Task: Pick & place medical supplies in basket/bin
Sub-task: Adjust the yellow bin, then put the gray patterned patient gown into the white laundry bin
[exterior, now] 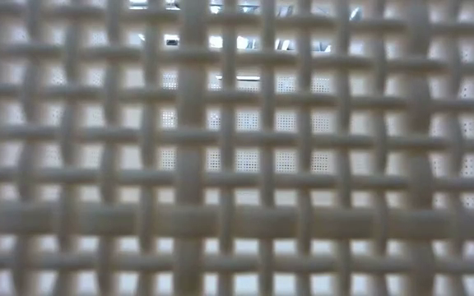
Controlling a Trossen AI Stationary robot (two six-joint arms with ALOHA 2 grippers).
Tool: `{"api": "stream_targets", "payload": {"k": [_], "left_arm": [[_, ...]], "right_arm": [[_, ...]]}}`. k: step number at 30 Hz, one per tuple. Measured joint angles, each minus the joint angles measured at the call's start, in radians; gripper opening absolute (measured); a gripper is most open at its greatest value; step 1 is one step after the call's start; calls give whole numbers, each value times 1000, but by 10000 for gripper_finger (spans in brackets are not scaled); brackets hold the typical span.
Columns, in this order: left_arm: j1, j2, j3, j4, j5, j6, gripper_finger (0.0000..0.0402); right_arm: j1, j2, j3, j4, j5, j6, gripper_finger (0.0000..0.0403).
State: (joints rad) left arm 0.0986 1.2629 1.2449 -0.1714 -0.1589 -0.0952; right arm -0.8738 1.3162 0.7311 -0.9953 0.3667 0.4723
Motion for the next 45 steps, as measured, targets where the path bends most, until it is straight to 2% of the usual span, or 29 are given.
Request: {"api": "stream_targets", "payload": {"k": [6, 10, 18, 26, 32, 38, 42, 45], "left_arm": [[0, 0, 0, 0, 0, 0, 218], [0, 0, 0, 0, 0, 0, 218], [0, 0, 0, 0, 0, 0, 218], [0, 0, 0, -1, 0, 0, 218], [0, 0, 0, -4, 0, 0, 218], [0, 0, 0, -8, -1, 7, 218], [0, 0, 0, -32, -24, 9, 218], [4, 0, 0, -68, -59, 11, 218]], "right_arm": [[0, -28, -47, 56, -32, 24, 87], [7, -28, -49, 92, -88, 26, 87], [44, -28, -49, 116, -134, 52, 87], [61, -28, -49, 131, -125, 82, 87], [50, -28, -49, 141, -37, 96, 87], [33, -28, -48, 200, -43, 97, 87], [34, -28, -48, 217, -51, 98, 87], [34, -30, -48, 219, -16, 112, 87]]}}
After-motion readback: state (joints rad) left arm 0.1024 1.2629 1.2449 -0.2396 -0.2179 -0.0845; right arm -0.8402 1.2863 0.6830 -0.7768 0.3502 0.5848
